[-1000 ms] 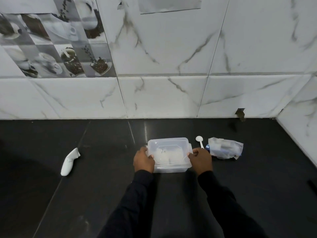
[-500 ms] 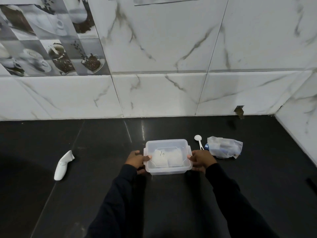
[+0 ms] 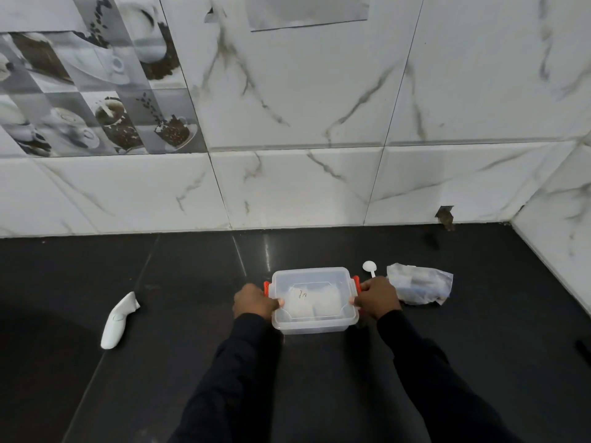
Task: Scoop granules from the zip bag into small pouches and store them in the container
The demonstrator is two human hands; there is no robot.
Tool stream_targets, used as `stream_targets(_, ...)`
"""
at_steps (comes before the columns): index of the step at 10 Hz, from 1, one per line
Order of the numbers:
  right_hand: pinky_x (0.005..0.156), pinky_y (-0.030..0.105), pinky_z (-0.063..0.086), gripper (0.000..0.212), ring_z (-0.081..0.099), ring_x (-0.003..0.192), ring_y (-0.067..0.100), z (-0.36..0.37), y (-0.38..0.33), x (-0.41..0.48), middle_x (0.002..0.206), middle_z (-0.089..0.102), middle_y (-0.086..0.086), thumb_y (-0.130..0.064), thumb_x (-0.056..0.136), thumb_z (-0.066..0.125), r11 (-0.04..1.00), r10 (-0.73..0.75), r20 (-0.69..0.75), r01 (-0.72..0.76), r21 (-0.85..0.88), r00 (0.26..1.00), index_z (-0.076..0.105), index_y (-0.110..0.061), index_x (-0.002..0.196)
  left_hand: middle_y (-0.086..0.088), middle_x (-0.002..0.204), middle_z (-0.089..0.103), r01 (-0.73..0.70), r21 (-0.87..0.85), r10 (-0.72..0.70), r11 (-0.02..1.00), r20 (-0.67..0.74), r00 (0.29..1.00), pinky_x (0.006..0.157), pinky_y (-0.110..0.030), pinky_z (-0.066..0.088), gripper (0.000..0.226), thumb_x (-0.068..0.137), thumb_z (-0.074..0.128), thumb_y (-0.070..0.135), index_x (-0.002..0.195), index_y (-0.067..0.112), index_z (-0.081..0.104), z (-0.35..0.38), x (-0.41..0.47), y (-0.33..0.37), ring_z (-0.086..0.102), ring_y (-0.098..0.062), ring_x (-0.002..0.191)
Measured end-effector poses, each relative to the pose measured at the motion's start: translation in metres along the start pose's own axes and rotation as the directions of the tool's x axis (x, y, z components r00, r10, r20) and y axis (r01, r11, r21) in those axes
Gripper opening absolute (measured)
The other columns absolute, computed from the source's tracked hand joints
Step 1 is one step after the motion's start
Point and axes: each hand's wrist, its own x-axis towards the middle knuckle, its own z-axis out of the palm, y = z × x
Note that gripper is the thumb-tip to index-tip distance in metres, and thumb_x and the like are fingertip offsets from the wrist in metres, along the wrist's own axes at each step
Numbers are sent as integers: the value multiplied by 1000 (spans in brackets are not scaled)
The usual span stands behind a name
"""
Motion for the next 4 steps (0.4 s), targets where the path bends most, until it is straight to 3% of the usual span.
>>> stream_targets(1,71,33,61,7,69,71,23,4,-2,0,74,71,14,-3,74,75,999,-35,-26,34,-36,999,72,3,74,-11,82,70,-66,135,76,989,-72,994,66,-32,52,33,69,86,32,70,7,63,4,-5,6,67,-29,76)
stream_targets(2,55,28,44,19,52,58,21,11,-7,-5,58,55,7,1,73,60,984,-119,-100,104,-145,988,54,-4,56,-11,86,70,-99,226,127,969,-114,985,64,-31,45,24,76,76,27,74,7,62,6,-11,12,60,-27,72)
stream_targets(3,52,24,34,27,44,57,18,14,-6,-5,58,45,2,0,73,56,976,-157,-133,133,-172,979,42,-13,54,-13,88,70,-102,237,131,966,-111,985,66,-31,45,25,76,76,28,77,7,64,5,-9,12,62,-30,75)
stream_targets(4,67,33,53,15,56,71,23,17,-5,-8,74,56,8,-3,76,57,973,-173,-132,149,-179,976,52,-9,64,-13,90,70,-117,214,139,970,-94,986,68,-31,47,21,79,74,26,82,6,66,4,-12,10,62,-29,77)
